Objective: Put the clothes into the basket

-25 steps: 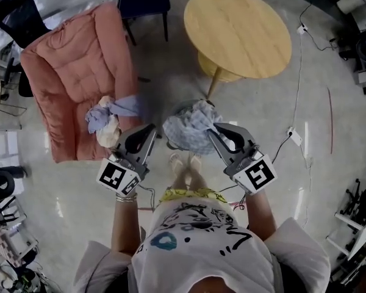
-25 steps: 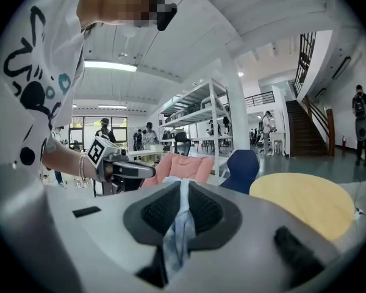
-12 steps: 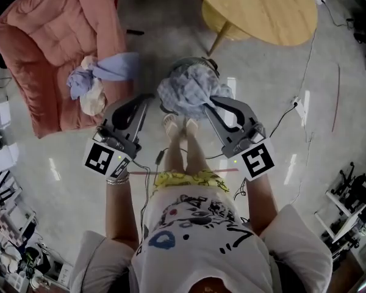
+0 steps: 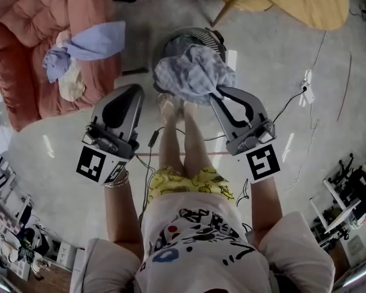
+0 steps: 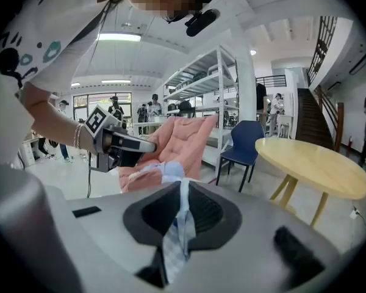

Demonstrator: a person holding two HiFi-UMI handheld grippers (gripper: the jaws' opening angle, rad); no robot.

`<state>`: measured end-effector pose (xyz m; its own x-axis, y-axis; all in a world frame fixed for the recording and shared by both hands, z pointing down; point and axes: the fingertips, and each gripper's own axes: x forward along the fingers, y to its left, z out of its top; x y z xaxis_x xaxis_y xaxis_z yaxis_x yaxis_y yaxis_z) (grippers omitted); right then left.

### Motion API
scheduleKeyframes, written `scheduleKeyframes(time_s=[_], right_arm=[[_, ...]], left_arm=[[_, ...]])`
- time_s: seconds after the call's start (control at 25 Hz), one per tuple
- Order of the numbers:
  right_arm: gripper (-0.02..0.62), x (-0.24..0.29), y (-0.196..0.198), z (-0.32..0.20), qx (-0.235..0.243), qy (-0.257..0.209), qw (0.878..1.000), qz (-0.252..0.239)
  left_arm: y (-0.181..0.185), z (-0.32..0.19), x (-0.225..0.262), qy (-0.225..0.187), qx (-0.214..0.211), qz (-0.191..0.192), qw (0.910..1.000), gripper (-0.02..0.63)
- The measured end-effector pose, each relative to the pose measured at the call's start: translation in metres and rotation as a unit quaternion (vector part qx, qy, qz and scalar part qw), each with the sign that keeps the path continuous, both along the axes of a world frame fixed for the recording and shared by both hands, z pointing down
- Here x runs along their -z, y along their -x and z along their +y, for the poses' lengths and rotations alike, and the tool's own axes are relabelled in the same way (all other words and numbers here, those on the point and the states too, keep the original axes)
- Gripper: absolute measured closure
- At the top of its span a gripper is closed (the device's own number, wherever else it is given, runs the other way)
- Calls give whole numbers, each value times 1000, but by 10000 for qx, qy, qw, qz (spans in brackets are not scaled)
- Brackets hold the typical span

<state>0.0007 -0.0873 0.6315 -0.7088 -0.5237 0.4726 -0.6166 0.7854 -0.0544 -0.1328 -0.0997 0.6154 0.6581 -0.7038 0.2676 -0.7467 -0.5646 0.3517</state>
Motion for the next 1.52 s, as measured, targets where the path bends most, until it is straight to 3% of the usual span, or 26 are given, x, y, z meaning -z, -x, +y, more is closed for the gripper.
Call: scheduleKeyframes(time_s=[0.36,0.56,0.84,1.0,1.24,1.52], right_arm=[[543,-55,1,14,135,121,9988,445],[543,-79,11,10,-106,134,9993,341],[541,-122,17,15,22,344,9979,555],[541,-119,20,13,-343,371,9985,223],[541,-117,15,14,-288,397,9984,270],[541,-71,14,10,-250,108,9993,242]], left_arm=[[-10,24,-29,292,69,135,9995,583],[-6,28,-43,328,205,302,9988,583],[-7,37,-78,541,262,315,9977,583],[-6,40,-75,548,286,464,9970,583],[-10,36,-71,492,254,503,9972,583],[-12,34,-32,267,155,495,9983,583]])
